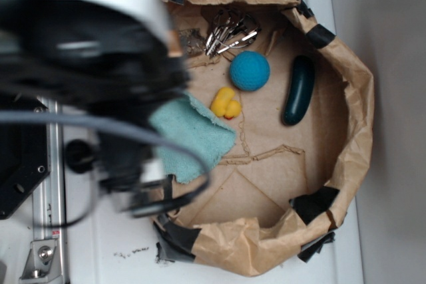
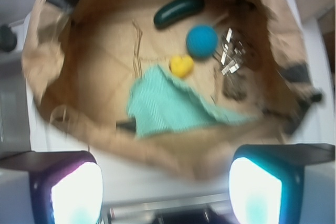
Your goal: Grab the blue cloth.
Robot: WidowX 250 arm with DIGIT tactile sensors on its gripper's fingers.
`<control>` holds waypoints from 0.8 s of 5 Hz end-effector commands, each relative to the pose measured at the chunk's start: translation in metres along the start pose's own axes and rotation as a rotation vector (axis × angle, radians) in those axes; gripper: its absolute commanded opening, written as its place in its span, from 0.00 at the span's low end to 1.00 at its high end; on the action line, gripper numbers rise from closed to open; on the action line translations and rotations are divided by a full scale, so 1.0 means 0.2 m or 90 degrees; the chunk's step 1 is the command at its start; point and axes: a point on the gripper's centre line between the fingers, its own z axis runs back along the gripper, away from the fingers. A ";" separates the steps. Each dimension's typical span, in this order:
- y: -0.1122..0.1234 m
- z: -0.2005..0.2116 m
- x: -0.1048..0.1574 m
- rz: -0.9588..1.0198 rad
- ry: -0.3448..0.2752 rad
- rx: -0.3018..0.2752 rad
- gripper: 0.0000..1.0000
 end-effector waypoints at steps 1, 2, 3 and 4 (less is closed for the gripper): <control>-0.01 -0.44 0.10 0.022 0.050 -0.018 1.00; -0.08 -0.64 0.03 -0.004 0.071 -0.015 1.00; -0.13 -0.77 -0.01 -0.009 0.082 -0.030 1.00; -0.16 -0.84 0.02 -0.009 0.073 -0.044 1.00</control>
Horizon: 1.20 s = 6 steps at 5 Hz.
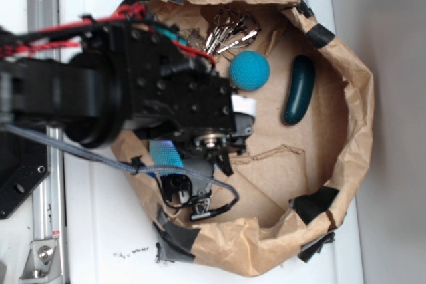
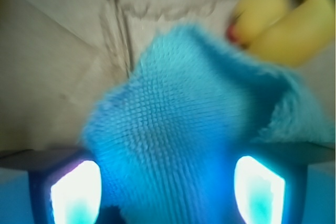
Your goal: Grab the blue cloth.
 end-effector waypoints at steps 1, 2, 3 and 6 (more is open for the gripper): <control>-0.05 -0.06 0.06 -0.002 -0.033 -0.017 0.00; -0.02 0.01 0.07 -0.009 -0.052 -0.014 0.00; 0.05 0.11 0.10 -0.010 -0.081 -0.007 0.00; 0.16 0.31 0.15 0.001 -0.135 0.021 0.00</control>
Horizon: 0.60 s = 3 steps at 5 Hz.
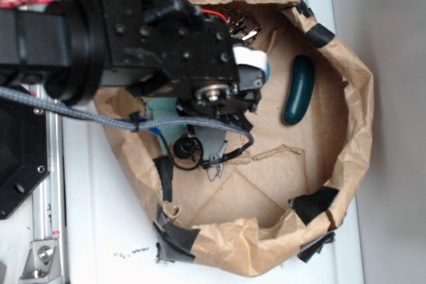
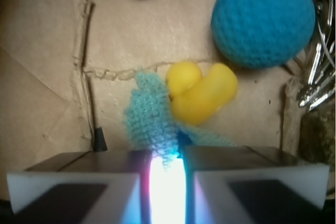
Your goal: Grab the blue cloth.
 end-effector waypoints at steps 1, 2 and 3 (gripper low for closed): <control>0.03 0.14 0.06 0.016 -0.067 0.000 0.00; 0.06 0.26 0.06 0.023 -0.089 0.001 0.00; 0.08 0.51 -0.02 0.007 -0.102 -0.040 0.00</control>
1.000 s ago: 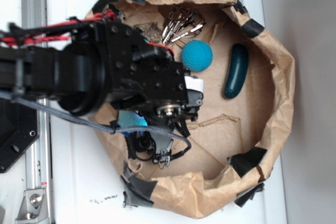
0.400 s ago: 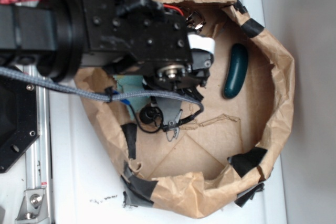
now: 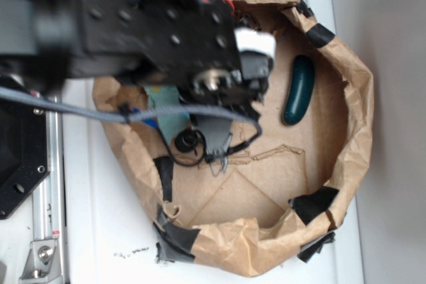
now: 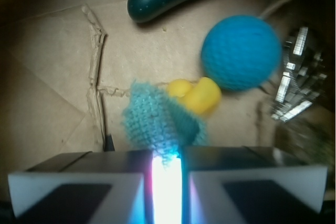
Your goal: Grab the blue cloth.
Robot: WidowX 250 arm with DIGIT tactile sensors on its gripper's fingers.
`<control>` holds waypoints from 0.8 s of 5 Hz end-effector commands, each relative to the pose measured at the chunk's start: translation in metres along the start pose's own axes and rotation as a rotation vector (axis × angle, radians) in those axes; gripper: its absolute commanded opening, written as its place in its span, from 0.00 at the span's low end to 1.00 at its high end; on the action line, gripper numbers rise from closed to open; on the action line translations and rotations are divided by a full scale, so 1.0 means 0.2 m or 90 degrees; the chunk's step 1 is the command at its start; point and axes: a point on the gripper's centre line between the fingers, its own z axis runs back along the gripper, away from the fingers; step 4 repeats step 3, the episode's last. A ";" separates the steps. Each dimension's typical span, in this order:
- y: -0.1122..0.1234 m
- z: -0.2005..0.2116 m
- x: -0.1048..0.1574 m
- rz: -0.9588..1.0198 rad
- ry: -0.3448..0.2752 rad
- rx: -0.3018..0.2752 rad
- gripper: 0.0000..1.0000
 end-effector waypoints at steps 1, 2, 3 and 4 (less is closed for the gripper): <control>0.01 0.58 -0.03 0.006 -0.049 -0.043 0.00; -0.02 0.57 -0.01 0.009 -0.034 -0.035 0.00; -0.05 0.54 0.00 0.013 -0.028 -0.025 0.00; -0.05 0.54 0.00 0.013 -0.028 -0.025 0.00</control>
